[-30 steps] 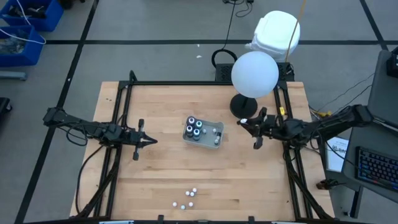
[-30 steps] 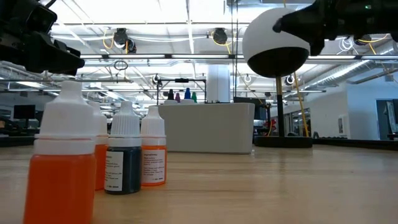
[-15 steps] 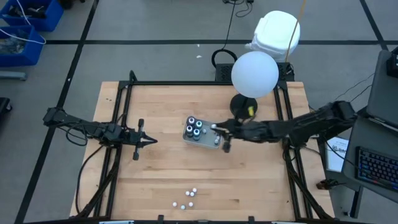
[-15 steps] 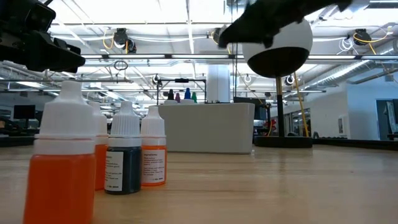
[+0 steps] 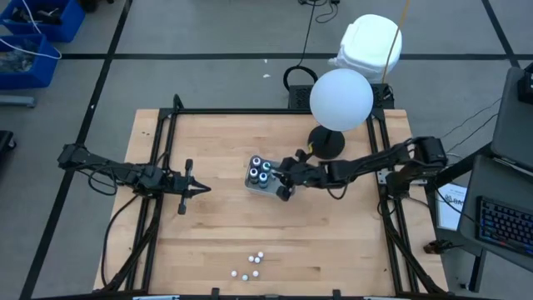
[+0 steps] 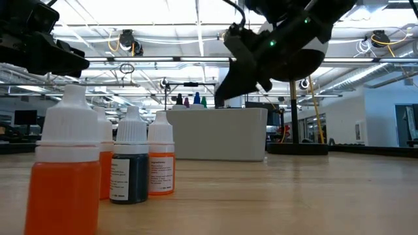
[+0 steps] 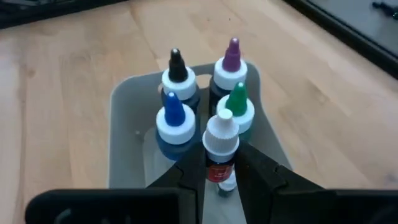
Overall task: Pick & Place food coloring
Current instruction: Put the small red food coloring bottle into the gray bin
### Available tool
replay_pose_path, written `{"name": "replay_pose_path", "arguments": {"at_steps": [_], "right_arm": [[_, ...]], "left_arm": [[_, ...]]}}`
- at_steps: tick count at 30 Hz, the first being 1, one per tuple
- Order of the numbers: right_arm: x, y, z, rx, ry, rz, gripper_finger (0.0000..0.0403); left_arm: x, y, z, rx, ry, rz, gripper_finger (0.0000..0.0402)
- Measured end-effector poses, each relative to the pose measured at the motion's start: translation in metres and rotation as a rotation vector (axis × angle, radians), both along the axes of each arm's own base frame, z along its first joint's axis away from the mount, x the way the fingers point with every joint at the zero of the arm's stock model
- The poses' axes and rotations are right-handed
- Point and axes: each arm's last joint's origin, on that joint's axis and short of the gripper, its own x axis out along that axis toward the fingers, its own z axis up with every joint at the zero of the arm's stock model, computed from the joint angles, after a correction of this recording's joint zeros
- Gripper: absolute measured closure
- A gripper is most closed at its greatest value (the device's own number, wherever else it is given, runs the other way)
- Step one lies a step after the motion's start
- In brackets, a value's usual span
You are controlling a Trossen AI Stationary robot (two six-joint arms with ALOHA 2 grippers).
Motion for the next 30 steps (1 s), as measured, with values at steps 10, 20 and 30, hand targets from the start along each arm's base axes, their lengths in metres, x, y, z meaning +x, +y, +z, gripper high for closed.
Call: {"name": "replay_pose_path", "arguments": {"at_steps": [10,20,30], "right_arm": [[0.001,-0.009,-0.015,0.058,0.085,0.021,0.0344],[-0.002,-0.028,-0.025,0.096,0.157,0.011,0.0344],[-0.005,-0.032,-0.028,0.131,0.19,-0.012,0.0344]], "left_arm": [[0.0,0.0,0.0,0.0,0.0,0.0,0.0392],[0.0,0.0,0.0,0.0,0.0,0.0,0.0392],[0.0,0.0,0.0,0.011,-0.001,-0.002,0.0392]]}}
